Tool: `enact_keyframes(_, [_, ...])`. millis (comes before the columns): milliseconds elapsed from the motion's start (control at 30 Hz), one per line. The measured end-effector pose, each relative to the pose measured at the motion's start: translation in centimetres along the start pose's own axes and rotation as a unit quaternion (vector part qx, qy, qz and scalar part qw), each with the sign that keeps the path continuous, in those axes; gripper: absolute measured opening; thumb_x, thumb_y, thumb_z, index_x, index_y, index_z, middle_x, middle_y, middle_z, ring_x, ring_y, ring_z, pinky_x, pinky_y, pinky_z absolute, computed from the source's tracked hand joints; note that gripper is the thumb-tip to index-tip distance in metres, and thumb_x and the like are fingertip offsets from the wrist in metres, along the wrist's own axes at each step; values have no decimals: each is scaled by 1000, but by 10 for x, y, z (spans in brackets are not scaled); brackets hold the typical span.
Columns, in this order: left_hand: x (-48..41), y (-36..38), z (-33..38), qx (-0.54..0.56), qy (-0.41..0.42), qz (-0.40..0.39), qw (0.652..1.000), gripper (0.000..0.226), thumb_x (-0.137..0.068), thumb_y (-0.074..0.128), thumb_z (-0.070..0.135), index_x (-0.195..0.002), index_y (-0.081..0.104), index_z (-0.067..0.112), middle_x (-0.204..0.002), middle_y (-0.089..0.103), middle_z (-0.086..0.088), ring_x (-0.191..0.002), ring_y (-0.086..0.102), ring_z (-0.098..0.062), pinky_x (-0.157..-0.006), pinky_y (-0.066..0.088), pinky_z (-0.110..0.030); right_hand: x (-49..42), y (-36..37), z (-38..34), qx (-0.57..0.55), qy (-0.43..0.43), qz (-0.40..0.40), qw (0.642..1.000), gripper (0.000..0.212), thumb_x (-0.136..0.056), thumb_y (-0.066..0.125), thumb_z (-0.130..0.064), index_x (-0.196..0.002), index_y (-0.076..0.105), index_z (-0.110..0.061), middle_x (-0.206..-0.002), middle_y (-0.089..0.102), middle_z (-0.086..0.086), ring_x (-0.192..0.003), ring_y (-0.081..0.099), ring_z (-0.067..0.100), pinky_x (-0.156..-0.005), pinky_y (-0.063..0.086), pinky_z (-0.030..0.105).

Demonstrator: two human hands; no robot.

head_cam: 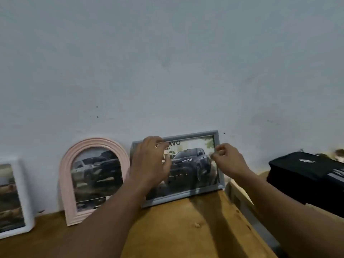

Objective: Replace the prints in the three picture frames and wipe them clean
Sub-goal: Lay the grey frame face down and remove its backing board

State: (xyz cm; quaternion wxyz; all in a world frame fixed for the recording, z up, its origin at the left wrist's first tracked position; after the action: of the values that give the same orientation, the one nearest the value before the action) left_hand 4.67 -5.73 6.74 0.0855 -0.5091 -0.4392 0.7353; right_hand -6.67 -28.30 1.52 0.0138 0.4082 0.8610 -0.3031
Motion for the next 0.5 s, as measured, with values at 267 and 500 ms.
enact_keyframes(267, [-27,29,-8,-75,33,55,995,40,-83,58,36,-118,69,19,-119,65,-1,-114,56,-23,-93,45,-43,-44,13,50,-89,104,52,989,49,-105,39,-49,-138,43,-14,-132,54,12,-117,56,31,-93,51,44])
enact_keyframes(500, [-26,28,-4,-74,24,43,996,43,-82,55,36,-121,67,21,-119,64,-1,-112,57,-23,-95,43,-43,-45,17,68,-148,86,86,982,48,-106,36,-46,-91,59,-7,-84,60,13,-81,56,27,-70,45,39])
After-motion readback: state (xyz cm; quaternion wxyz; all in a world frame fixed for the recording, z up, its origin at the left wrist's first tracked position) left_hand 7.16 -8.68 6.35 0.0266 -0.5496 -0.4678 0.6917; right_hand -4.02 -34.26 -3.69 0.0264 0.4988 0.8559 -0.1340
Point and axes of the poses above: each hand's wrist, its own x-axis away from the middle knuckle, its own y-axis out of the palm, z = x × y, the point moved 10 cm from there along -x, towards the middle knuckle
